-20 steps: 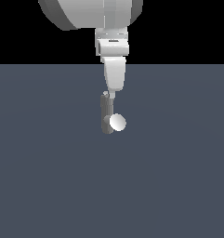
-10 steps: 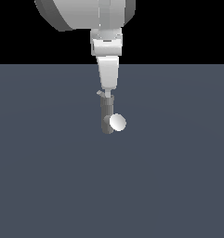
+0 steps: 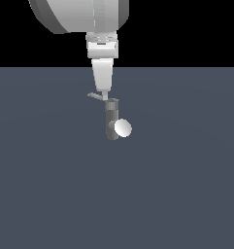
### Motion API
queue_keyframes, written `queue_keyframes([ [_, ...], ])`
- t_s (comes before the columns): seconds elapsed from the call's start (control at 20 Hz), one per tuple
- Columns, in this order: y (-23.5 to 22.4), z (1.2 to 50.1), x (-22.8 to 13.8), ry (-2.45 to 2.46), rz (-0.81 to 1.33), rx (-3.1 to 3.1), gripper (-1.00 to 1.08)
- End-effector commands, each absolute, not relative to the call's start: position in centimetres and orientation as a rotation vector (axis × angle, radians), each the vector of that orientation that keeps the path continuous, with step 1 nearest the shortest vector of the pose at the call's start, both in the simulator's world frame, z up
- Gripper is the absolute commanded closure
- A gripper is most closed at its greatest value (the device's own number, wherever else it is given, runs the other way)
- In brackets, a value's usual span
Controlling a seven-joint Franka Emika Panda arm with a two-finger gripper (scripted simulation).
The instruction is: Turn on the faucet by rotating a designated handle.
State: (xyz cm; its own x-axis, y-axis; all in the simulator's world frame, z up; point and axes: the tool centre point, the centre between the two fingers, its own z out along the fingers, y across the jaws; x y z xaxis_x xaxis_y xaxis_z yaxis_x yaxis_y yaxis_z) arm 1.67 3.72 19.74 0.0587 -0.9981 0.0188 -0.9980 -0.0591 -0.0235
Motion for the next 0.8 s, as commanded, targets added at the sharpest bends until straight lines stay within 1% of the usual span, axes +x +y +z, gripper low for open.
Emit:
queue_keyframes([
  [0.0, 9.1, 18.2, 1.1, 2.064, -0.002, -2.367, 1.08],
  [0.05, 3.9, 19.8, 1.9, 2.152, -0.049, -2.281, 1.08],
  [0.75, 7.4, 18.9, 5.3, 2.105, -0.023, -2.328, 1.08],
])
